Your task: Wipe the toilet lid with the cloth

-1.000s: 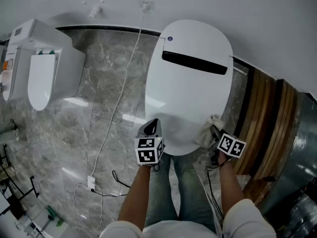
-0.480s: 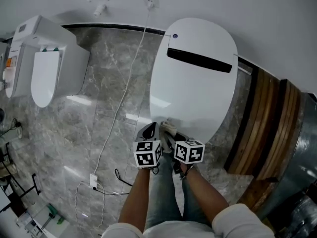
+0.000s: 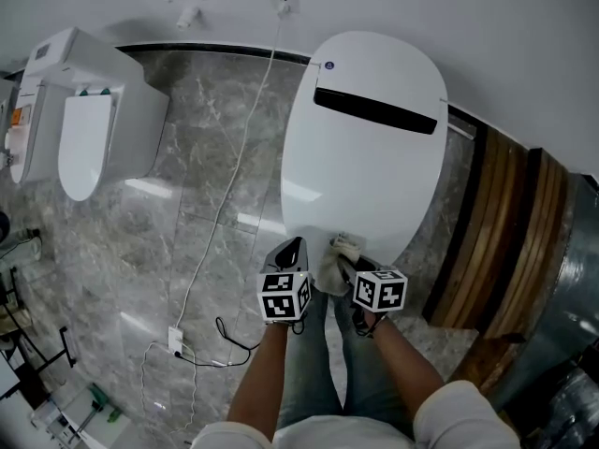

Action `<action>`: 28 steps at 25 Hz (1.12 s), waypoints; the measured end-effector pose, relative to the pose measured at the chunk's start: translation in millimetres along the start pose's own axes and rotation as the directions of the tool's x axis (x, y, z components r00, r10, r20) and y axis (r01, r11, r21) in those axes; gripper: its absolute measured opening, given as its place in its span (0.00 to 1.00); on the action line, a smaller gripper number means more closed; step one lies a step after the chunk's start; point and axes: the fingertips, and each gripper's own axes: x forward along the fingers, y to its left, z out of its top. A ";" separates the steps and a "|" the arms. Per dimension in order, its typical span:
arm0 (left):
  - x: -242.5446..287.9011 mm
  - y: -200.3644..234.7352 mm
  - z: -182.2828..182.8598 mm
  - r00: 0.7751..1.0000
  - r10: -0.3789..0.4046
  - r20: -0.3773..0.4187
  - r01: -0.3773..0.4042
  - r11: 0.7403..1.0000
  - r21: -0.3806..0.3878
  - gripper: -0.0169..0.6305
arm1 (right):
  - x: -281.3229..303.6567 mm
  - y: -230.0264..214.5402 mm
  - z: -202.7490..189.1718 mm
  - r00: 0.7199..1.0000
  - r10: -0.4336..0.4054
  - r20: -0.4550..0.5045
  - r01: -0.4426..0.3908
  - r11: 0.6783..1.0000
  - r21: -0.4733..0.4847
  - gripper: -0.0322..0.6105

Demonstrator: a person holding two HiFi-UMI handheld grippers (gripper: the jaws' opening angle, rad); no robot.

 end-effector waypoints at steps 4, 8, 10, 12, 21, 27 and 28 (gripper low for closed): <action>5.4 -14.9 -1.5 0.999 -0.034 -0.016 0.034 0.999 0.033 0.05 | -35.1 -56.5 -3.1 0.996 -0.084 0.012 0.084 0.996 0.022 0.21; 9.4 -28.9 -5.1 0.998 -0.060 -0.031 0.062 0.996 0.062 0.05 | -61.6 -110.2 -9.5 0.988 -0.155 0.024 0.152 0.984 0.090 0.21; 10.9 -34.2 -6.7 0.997 -0.067 -0.040 0.070 0.995 0.072 0.05 | -65.4 -122.5 -11.0 0.985 -0.169 0.025 0.165 0.980 0.115 0.21; 11.9 -40.2 -8.2 0.996 -0.076 -0.050 0.080 0.993 0.084 0.05 | -64.3 -125.1 -10.6 0.984 -0.174 0.029 0.168 0.977 0.133 0.22; -18.6 -72.2 25.8 0.997 -0.076 -0.004 0.075 0.980 0.184 0.05 | -87.7 -101.1 8.0 0.970 -0.244 0.025 0.242 0.968 0.066 0.21; -71.4 -98.3 99.8 0.997 -0.046 0.056 0.032 0.974 0.224 0.05 | -145.1 -56.3 73.2 0.956 -0.253 0.146 0.239 0.965 0.106 0.21; -82.1 -103.0 115.0 0.996 -0.045 0.074 0.026 0.971 0.236 0.05 | -155.0 -48.3 85.8 0.951 -0.258 0.172 0.242 0.964 0.111 0.21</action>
